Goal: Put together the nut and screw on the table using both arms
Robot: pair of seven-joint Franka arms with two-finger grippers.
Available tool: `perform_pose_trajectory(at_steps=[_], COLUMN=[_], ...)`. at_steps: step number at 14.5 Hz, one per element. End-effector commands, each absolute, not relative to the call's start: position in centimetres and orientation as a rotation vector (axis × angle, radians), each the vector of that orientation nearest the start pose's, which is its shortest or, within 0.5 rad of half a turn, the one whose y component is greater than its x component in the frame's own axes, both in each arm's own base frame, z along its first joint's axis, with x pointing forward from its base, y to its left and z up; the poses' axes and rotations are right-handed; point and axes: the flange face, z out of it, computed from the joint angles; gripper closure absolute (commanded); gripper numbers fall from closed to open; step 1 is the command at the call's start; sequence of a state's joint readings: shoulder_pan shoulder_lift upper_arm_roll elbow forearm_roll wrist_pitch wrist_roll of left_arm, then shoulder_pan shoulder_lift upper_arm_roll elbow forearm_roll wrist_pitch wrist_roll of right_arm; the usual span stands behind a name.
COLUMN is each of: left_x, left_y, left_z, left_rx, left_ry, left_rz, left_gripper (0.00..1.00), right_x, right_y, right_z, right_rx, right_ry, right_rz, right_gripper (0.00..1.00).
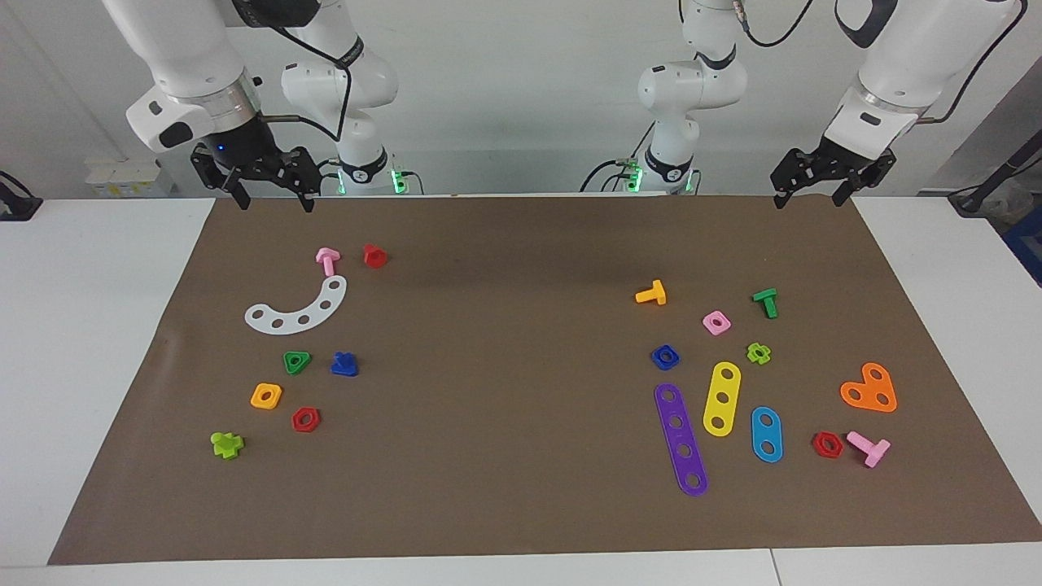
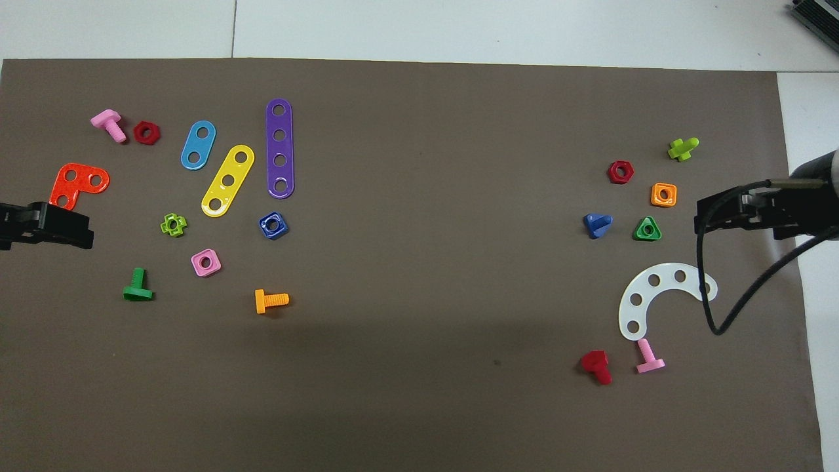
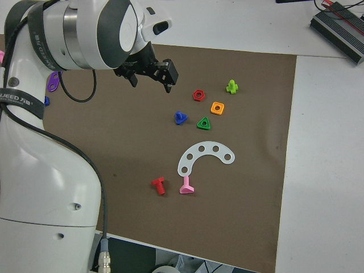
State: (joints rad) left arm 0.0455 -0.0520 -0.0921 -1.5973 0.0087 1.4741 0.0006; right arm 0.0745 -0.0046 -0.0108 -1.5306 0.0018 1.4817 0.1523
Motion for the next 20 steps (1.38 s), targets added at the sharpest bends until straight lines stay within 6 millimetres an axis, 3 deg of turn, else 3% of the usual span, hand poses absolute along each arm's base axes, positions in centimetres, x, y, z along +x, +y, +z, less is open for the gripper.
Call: perform_pose_trajectory(at_steps=[1,6,15,20], left_x=[52.3,52.3,52.3,52.3], left_y=[-2.3,-2.3,-2.3,-2.3], left_z=[63.2,63.2,63.2,63.2], left_rx=[-3.110,-3.110,-3.110,-3.110], left_ry=[0.064,0.064,0.064,0.067], left_rz=[0.107,0.107,0.107,0.107], left_gripper=[0.00,0.00,0.00,0.00], right_x=[54.5,54.5,61.2,62.6], right_y=[3.1,2.8,2.9,3.3], right_z=[61.4,54.4,41.0,34.9], right_rx=[-3.120,-3.126,-3.127,-3.128], right_ry=[0.111,0.116,0.124,0.125], right_rz=[0.039,-0.073,-0.126,-0.134], right_gripper=[0.01,0.03,0.05,0.09])
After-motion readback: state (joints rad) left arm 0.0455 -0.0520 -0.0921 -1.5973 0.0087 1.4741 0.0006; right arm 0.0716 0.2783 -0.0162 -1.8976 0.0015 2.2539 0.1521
